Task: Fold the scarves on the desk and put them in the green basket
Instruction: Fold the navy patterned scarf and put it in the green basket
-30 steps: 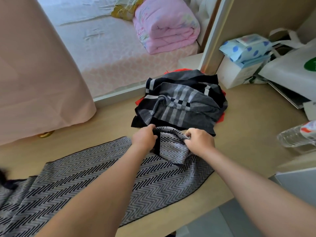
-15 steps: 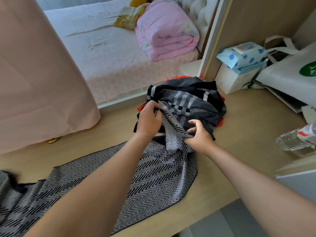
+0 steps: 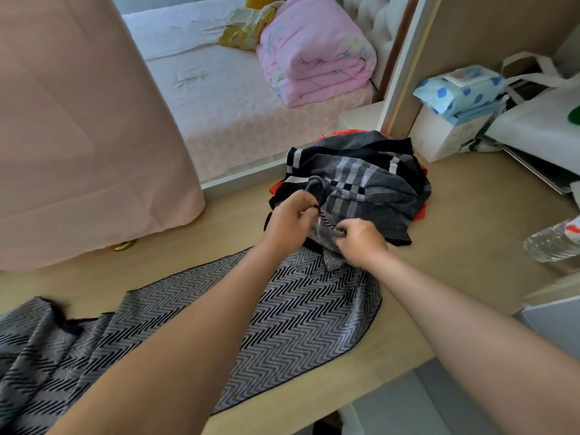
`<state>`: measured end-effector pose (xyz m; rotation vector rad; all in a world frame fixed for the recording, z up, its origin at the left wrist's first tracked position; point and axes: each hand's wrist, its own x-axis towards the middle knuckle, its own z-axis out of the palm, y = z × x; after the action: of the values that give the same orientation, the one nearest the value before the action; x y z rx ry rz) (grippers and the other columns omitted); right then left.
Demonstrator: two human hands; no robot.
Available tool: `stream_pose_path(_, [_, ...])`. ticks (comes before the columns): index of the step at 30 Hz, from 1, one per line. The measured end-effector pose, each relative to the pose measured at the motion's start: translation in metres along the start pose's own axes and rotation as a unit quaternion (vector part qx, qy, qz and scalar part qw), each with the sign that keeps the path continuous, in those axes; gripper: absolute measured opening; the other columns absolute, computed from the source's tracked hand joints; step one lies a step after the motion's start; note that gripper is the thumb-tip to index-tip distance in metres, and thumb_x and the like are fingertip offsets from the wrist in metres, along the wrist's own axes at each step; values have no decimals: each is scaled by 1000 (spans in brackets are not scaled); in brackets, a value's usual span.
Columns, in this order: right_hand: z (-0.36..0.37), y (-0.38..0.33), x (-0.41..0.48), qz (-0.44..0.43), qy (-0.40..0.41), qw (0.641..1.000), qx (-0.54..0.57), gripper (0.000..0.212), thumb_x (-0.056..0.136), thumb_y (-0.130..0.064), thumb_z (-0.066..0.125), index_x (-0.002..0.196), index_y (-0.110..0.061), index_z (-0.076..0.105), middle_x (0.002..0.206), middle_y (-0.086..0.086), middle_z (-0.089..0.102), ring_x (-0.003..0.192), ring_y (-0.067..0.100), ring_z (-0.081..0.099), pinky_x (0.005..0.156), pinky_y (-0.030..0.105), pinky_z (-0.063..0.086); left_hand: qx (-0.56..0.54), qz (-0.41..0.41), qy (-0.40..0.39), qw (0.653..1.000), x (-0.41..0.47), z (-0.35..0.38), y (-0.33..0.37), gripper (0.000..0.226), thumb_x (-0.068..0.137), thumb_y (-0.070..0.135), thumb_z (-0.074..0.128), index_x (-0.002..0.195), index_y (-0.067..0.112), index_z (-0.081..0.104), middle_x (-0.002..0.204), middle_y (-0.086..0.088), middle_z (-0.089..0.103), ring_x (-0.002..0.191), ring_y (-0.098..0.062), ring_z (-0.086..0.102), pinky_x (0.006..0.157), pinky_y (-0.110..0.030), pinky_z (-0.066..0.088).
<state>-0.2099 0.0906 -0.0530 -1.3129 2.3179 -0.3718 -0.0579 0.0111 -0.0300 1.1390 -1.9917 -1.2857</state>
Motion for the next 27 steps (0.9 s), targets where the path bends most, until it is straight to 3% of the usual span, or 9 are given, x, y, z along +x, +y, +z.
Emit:
stream_pose_path(1, [-5,5,6,36,37,997,61,17,91,-29,55,100,-20,67,96,4,68,78,26,63,61,35,53,-14,6,8,1000,4,3,7,18,95,16,58,96,34,56,105,6,66,90,-11,66,78,-35,57])
stream_pose_path(3, [-24,14,15,122,132,967,179,25,91,-31,46,82,-16,64,84,9,69,73,30,66,61,39,57,-34,-2,11,999,10,10,16,26,97,13,56,115,31,52,121,3,61,95,-10,63,78,-31,55])
stream_pose_path(7, [-65,52,30,244,282,896,243,26,93,-16,46,113,-9,62,112,13,66,103,34,63,80,37,49,153,-63,-45,985,15,24,2,45,97,13,53,139,27,43,139,2,52,119,-19,55,93,-32,48])
stream_pose_path(12, [-58,78,27,202,229,932,198,66,90,-8,60,149,-16,31,150,11,36,126,29,49,101,34,41,362,-105,-187,907,17,60,-33,54,97,19,51,148,29,36,147,2,39,120,-26,53,82,-37,51])
stream_pose_path(16, [-23,89,13,-36,223,974,25,40,81,4,57,116,-13,60,121,9,49,104,28,55,86,34,48,422,-93,-153,889,19,80,-45,51,95,22,57,143,30,40,133,-2,41,90,-26,59,60,-35,42])
stream_pose_path(18, [-9,91,8,-133,93,987,0,25,83,0,55,98,-17,65,104,2,56,95,24,59,79,39,53,440,-66,-123,887,23,81,-47,27,94,24,58,121,27,58,117,-2,54,86,-26,61,61,-33,42])
stream_pose_path(21, [8,87,4,-203,-73,974,-74,37,86,-14,59,121,-23,61,119,-1,55,115,22,54,98,40,47,466,-48,-117,876,27,73,-48,11,91,18,55,101,21,61,96,0,63,82,-26,61,62,-33,47])
stream_pose_path(24, [17,91,11,-158,-36,961,-225,56,93,-29,60,146,-29,40,132,3,46,120,25,48,99,39,43,427,-74,-106,895,26,60,-52,2,94,11,46,96,12,48,79,-4,55,67,-26,52,50,-35,37])
stream_pose_path(27, [11,88,24,-102,52,960,-255,21,97,-24,56,117,-24,63,106,2,51,95,24,57,71,34,51,369,-40,-113,922,21,50,-60,5,96,13,45,96,12,50,89,-6,54,82,-27,53,61,-39,43])
